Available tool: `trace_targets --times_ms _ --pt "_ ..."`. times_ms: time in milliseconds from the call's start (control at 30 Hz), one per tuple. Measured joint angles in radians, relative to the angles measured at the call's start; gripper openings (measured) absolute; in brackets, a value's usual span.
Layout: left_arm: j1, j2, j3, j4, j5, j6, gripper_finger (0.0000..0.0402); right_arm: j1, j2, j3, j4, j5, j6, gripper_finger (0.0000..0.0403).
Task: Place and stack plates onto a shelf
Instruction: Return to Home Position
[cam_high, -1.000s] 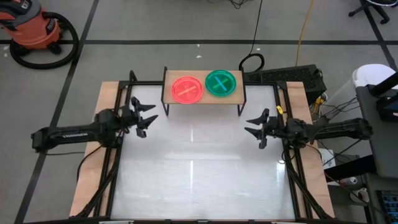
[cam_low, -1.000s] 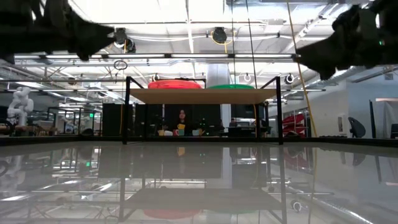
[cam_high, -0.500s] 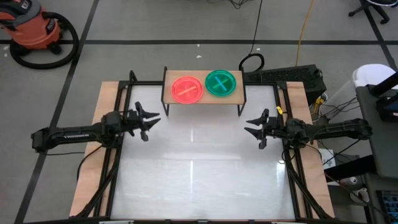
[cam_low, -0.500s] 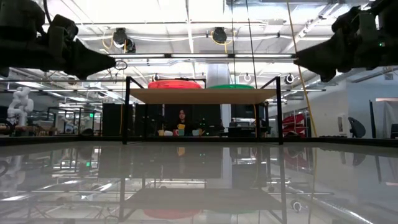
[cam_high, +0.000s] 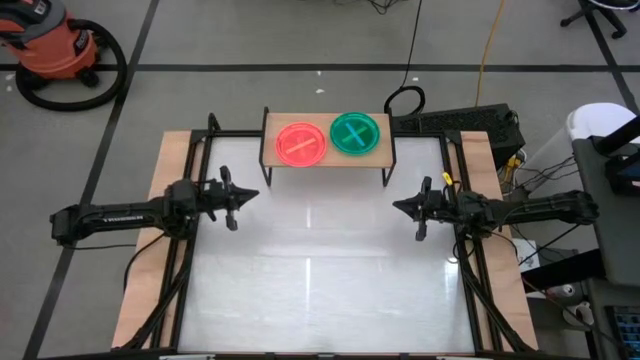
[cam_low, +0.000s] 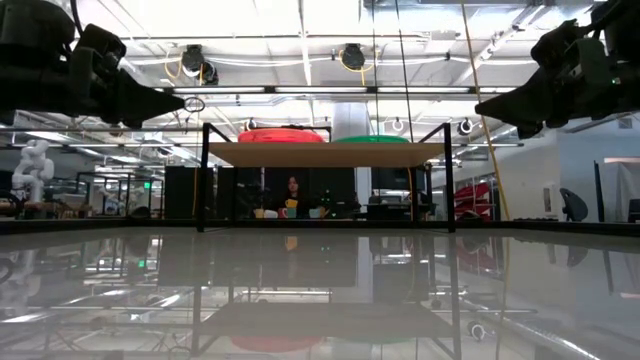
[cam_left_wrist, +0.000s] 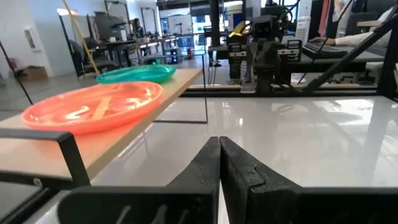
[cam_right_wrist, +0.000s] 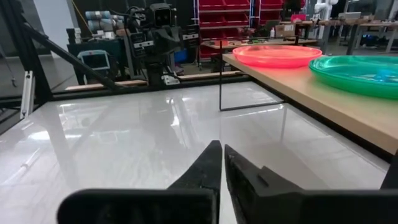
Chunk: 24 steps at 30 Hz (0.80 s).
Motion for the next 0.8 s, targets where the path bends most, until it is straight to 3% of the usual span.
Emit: trace_targets --times_ms 800 --pt "0.0 0.0 0.0 -0.016 -0.002 -0.044 0.0006 -0.001 0.0 -0.001 -0.002 -0.003 -0.001 0.0011"
